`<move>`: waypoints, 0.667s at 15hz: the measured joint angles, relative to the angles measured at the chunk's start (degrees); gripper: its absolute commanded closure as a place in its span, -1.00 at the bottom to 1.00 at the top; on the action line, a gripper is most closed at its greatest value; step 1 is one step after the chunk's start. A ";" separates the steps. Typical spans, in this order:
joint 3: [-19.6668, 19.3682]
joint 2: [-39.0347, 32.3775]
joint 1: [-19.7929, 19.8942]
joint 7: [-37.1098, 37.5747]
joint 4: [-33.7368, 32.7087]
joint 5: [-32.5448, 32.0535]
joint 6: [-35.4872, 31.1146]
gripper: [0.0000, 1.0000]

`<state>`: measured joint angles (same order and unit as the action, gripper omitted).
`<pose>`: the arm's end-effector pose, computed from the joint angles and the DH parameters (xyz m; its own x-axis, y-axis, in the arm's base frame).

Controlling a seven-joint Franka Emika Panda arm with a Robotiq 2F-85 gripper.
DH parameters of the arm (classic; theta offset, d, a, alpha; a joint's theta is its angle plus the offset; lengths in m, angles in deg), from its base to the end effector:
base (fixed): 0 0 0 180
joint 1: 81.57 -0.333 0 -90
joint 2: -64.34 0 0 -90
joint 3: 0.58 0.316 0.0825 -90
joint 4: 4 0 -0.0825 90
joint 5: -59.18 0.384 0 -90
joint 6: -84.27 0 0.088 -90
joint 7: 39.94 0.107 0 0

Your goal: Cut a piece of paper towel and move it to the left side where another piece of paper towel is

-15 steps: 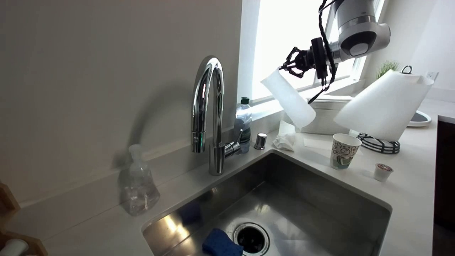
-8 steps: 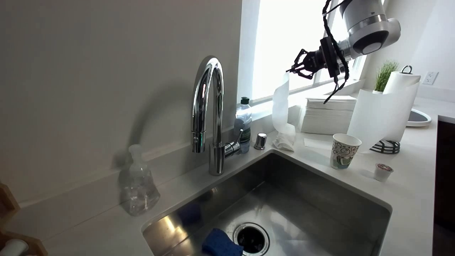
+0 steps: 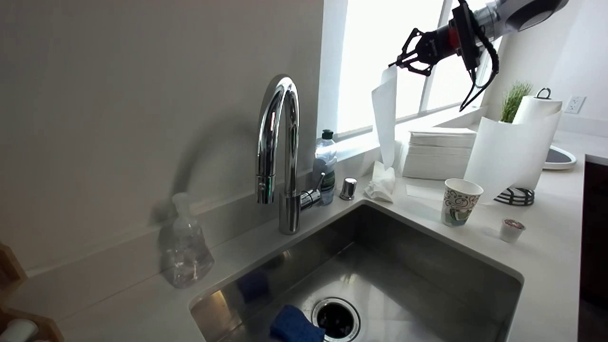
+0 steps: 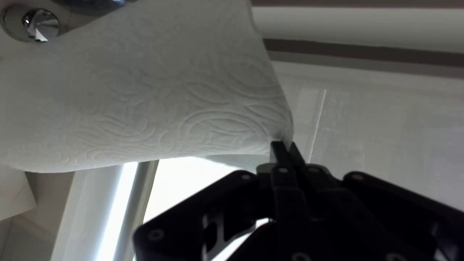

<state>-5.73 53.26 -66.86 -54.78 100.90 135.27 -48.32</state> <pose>0.6134 -0.1981 0.4691 0.5758 -0.8151 0.0636 -0.3501 -0.3161 -0.8817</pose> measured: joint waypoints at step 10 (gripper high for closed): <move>-1.29 14.55 -3.45 7.43 6.45 -12.02 16.52 1.00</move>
<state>-7.03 67.81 -70.31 -47.36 107.35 123.25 -31.80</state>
